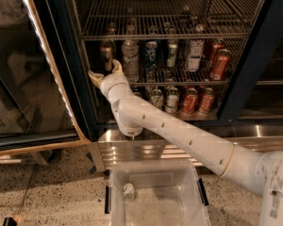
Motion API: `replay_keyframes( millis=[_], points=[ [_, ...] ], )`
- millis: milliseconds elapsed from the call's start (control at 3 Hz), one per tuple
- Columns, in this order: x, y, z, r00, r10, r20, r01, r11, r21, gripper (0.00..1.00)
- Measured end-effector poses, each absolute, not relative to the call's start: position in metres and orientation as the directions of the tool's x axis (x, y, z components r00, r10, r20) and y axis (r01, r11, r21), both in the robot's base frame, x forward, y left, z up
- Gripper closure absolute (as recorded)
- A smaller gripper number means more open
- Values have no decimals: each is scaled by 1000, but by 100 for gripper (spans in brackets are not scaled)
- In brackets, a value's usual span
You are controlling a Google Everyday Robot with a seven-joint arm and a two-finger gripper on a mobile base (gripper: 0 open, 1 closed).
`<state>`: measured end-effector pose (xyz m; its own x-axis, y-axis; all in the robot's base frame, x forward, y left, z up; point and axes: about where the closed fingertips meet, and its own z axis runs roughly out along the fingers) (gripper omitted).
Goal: Pick orange can from middle shelf of fridge
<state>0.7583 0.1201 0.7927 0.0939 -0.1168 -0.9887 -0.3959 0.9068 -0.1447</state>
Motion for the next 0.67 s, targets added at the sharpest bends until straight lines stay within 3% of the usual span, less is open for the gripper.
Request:
replay_keyframes(
  millis=[667],
  points=[
    [771, 139, 795, 120, -128, -984, -398, 902, -166, 32]
  ],
)
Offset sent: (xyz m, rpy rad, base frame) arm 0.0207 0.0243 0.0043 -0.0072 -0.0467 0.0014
